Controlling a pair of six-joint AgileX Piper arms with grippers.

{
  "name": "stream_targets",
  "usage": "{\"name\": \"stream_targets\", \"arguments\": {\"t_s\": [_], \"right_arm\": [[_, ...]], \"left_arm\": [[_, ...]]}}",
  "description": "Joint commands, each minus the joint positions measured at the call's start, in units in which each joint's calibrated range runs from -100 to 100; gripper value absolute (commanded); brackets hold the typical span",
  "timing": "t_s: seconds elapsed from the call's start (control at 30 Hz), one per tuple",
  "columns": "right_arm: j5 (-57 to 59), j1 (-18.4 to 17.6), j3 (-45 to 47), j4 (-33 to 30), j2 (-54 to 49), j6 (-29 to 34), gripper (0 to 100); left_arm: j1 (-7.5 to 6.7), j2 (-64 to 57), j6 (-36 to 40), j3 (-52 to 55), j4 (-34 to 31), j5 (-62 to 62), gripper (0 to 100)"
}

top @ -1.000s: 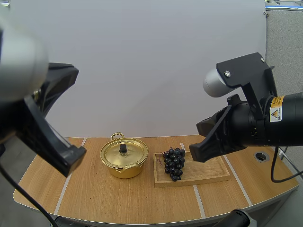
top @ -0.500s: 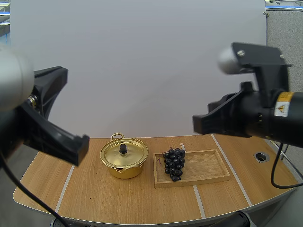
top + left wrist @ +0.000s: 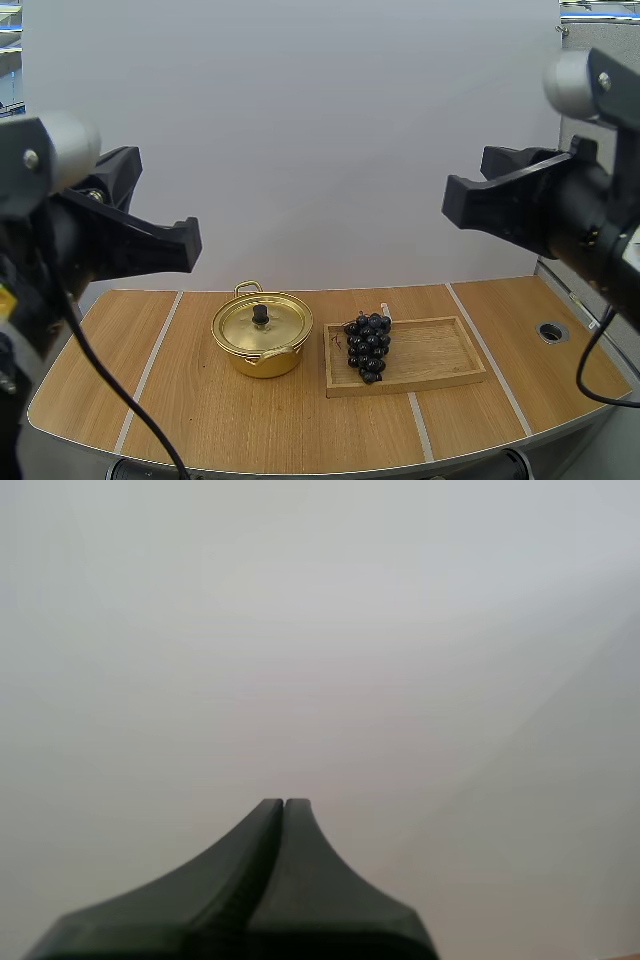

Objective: Open the pot, put the pineapple inside, and close it

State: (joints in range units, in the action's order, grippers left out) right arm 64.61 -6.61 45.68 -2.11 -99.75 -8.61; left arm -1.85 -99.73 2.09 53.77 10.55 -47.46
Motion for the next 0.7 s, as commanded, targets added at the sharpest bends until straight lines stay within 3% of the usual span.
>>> {"name": "stream_targets", "arguments": {"t_s": [0.0, 0.23, 0.53, 0.67], "right_arm": [[-23.6, 1.5, 14.5, -2.6, -0.3, 2.0, 0], [-38.2, 1.5, 30.8, -3.4, -0.3, 1.6, 0], [-41.0, 1.7, 46.9, -3.7, -0.3, 1.6, 0], [-41.2, 1.7, 51.7, -3.7, -0.3, 1.6, 0]], "left_arm": [[0.1, -0.3, 1.2, 10.1, -0.1, 16.4, 0], [0.1, -0.3, -3.0, 20.3, -0.1, 16.5, 0], [0.1, -0.3, -4.1, 38.6, -0.1, 36.6, 0], [0.1, -0.3, -4.0, 44.7, -0.1, 38.1, 0]]}}
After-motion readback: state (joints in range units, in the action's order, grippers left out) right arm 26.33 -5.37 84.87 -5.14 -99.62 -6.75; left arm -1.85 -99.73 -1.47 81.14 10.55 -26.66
